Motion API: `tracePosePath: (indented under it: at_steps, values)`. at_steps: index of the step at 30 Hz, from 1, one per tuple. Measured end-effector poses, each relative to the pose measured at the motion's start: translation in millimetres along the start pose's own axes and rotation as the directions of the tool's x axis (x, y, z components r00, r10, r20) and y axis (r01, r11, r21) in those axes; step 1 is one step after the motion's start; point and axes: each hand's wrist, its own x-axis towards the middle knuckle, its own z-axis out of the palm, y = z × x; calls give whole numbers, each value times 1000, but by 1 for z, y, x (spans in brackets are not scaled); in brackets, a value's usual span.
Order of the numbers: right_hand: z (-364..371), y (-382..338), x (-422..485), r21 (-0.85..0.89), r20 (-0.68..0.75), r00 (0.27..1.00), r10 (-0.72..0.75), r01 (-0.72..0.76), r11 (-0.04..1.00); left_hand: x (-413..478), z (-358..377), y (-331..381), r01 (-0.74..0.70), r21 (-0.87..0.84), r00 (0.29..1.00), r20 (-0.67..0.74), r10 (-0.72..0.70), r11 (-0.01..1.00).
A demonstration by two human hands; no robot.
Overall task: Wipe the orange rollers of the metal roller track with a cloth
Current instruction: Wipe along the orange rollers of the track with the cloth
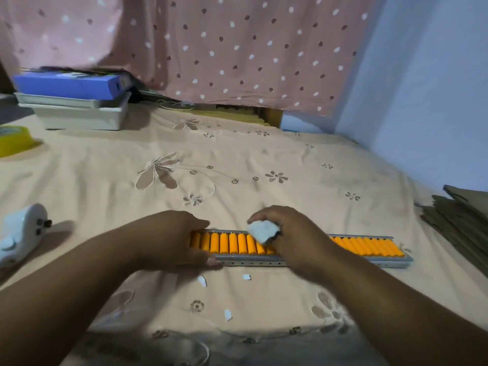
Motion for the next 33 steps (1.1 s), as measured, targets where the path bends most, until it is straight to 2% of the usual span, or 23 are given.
tracePosePath:
  at_steps: [3, 7, 10, 12, 16, 20, 24, 28, 30, 32, 33]
  values:
    - [10, -4, -16, -153, 82, 990, -113, 124, 980, -11, -1, -17, 50, 60, 998, -51, -47, 997]
    - [-14, -19, -12, -116, 248, 957, -151, 184, 976, -16, 7, -20, 87, 59, 989, -126, -79, 995]
    - [-27, -27, 10, 20, 78, 991, -110, 109, 994, -15, 7, -17, 116, 50, 985, -137, -109, 992]
    - [-23, -32, 26, 9, -27, 996, -87, 87, 996, -14, 7, -16, 132, 39, 981, -148, -125, 991]
    - [17, -37, 41, -102, 26, 998, -59, 61, 993, -13, 9, -14, 155, 22, 976, -155, -150, 988]
    - [43, -34, 19, -227, 35, 986, -164, 168, 959, -27, 12, -26, 128, -24, 977, -166, -130, 991]
    - [32, -29, 0, -155, 105, 979, -176, 190, 969, -47, 17, -40, 158, -41, 960, -228, -163, 987]
    - [17, -35, -2, -66, 233, 964, -131, 150, 986, -47, 17, -38, 174, -46, 953, -242, -180, 984]
    - [8, -38, 6, 31, 192, 974, -116, 112, 993, -49, 18, -38, 165, -69, 948, -265, -178, 984]
    - [4, -42, 17, 103, 58, 991, -119, 113, 988, -51, 20, -40, 157, -95, 945, -274, -177, 983]
    - [6, -45, 24, 83, -3, 990, -139, 139, 987, -51, 19, -41, 148, -106, 948, -269, -172, 983]
